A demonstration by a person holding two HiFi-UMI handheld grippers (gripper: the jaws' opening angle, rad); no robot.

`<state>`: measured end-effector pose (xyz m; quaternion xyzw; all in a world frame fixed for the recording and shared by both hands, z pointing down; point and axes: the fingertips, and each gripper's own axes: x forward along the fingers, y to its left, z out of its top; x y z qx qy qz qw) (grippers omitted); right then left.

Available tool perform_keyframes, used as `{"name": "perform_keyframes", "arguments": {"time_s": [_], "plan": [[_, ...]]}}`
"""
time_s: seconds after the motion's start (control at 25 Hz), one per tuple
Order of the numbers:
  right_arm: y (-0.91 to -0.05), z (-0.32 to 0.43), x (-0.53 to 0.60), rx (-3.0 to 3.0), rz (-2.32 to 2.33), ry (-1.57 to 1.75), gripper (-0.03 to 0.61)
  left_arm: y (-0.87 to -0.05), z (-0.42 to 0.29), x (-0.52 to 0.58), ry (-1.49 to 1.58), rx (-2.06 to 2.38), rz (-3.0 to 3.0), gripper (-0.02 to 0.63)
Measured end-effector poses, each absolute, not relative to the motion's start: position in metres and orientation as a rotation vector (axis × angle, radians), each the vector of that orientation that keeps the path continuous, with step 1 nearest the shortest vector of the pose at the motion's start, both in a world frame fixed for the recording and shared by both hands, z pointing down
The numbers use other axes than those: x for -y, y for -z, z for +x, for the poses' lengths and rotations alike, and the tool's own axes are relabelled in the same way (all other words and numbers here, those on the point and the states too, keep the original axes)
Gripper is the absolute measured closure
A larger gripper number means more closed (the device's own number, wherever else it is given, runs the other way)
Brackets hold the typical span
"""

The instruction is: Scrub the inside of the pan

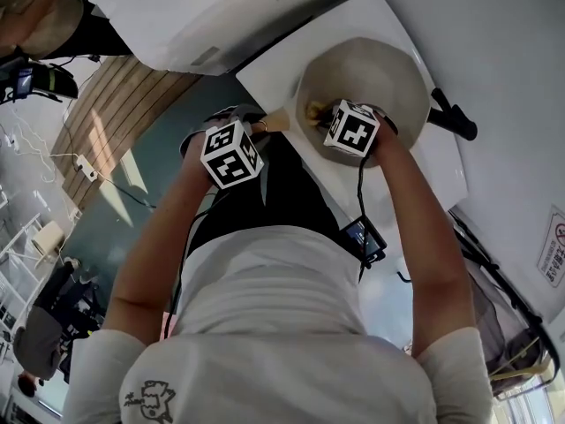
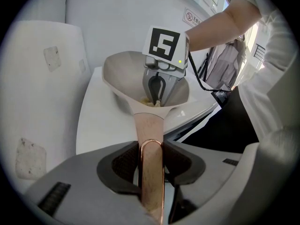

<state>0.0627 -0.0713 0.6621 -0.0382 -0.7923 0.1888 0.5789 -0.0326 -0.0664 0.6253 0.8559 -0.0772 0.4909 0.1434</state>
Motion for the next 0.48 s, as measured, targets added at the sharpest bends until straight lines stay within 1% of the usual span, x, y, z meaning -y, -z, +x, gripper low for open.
{"name": "perform_keyframes", "arguments": {"time_s": [0.28, 0.48], "plan": [[-0.669, 0.103, 0.047, 1.629, -0.122, -0.653, 0.552, -0.626, -0.026, 0.062, -1.436, 0.217, 2.475, 0.459], [-0.679, 0.143, 0.03, 1.446, -0.139, -0.706, 0.552, -0.627, -0.022, 0.06, -1.452, 0.194, 2.482, 0.459]]}}
